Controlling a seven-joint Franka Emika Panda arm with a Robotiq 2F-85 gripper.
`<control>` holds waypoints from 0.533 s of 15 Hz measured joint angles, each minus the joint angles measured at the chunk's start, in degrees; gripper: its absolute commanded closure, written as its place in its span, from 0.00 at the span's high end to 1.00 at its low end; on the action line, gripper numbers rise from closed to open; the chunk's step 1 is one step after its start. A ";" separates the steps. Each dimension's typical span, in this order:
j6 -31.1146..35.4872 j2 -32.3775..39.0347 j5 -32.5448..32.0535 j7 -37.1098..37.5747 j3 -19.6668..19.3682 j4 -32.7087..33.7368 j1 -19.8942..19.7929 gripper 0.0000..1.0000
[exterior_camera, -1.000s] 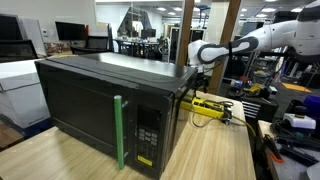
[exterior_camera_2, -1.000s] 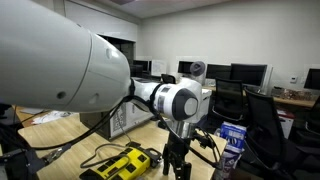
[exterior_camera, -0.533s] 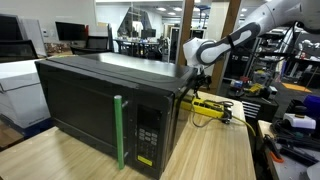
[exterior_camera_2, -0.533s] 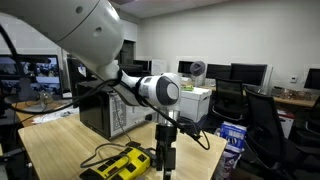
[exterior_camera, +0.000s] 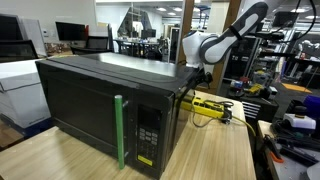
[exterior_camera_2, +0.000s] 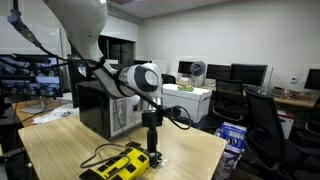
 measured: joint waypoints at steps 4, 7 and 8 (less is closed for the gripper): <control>13.19 -4.65 -3.34 12.22 0.19 -7.54 -1.26 1.00; 23.58 -7.02 -9.62 23.44 -1.33 -12.03 -2.10 1.00; 27.85 -8.02 -10.44 26.48 -4.24 -13.04 -0.45 1.00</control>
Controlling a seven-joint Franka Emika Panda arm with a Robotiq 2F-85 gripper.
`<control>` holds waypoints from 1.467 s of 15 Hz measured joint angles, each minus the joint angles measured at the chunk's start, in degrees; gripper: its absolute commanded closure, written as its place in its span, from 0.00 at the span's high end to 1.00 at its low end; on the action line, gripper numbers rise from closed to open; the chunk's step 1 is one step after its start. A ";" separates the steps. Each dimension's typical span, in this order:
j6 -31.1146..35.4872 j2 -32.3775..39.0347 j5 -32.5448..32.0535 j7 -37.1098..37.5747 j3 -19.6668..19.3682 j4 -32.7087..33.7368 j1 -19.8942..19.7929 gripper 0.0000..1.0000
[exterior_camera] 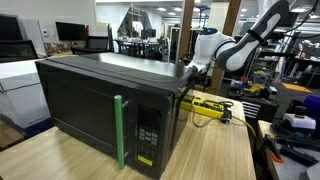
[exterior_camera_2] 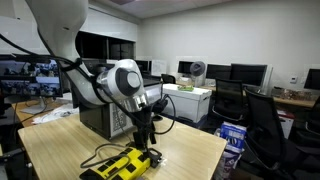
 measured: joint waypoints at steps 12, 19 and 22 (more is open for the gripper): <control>11.08 -6.54 1.58 -5.19 -15.91 -7.31 10.52 1.00; -4.18 -6.96 15.83 -31.50 -11.77 -6.13 10.25 1.00; -10.65 -9.52 17.17 -32.83 -22.21 -3.44 24.75 1.00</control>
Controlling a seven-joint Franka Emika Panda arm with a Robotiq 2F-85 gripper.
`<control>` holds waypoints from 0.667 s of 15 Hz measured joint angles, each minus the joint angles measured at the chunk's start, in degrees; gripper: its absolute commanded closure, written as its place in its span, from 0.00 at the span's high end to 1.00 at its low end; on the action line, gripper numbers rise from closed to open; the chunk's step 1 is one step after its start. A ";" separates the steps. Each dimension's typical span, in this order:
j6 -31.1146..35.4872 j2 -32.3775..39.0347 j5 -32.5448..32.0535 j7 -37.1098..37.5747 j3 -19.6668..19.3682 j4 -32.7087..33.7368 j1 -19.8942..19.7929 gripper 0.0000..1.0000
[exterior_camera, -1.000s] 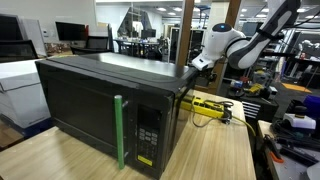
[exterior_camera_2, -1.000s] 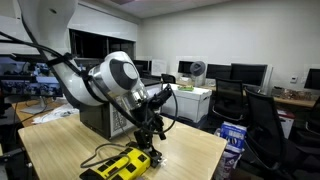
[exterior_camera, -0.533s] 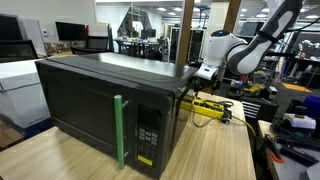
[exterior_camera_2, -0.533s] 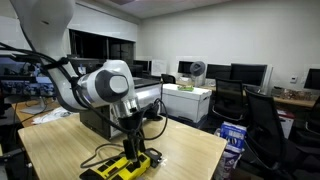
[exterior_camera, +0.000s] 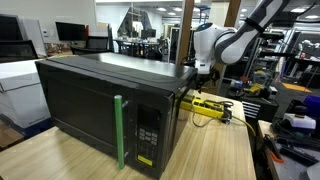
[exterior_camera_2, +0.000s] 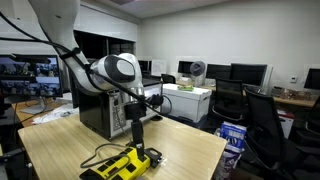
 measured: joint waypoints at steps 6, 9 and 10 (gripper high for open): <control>0.47 -2.66 0.03 13.40 -11.96 0.03 16.73 1.00; 2.33 -3.54 -0.04 22.80 -14.69 -0.45 21.13 1.00; 2.68 -4.02 -0.04 26.49 -15.43 -0.69 22.46 1.00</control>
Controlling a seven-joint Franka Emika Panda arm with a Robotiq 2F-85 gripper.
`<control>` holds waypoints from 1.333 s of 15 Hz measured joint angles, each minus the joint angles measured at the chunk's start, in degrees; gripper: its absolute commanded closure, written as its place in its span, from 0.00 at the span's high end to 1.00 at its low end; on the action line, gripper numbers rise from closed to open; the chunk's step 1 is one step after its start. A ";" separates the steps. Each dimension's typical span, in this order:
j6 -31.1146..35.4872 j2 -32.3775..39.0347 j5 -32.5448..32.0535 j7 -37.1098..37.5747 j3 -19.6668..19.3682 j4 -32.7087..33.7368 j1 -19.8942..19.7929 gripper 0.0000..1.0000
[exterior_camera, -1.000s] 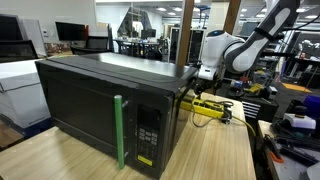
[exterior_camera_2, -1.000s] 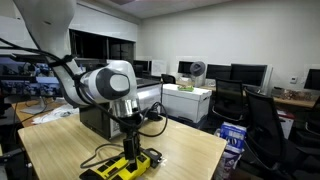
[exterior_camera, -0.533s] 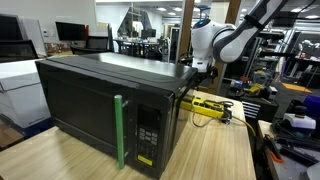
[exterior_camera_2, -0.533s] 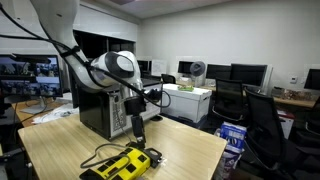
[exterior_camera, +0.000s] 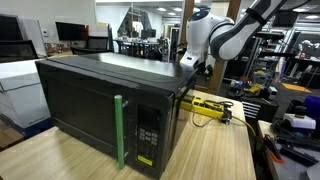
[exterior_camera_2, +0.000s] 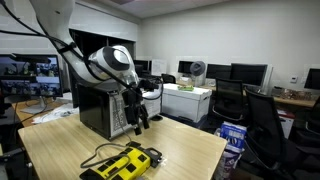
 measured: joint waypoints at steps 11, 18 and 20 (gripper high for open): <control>-3.78 -5.61 12.83 16.52 -0.64 2.14 3.90 1.00; -12.32 -5.92 20.65 33.67 -0.59 7.00 6.95 1.00; -13.89 -5.98 23.61 37.97 -0.56 7.84 7.24 1.00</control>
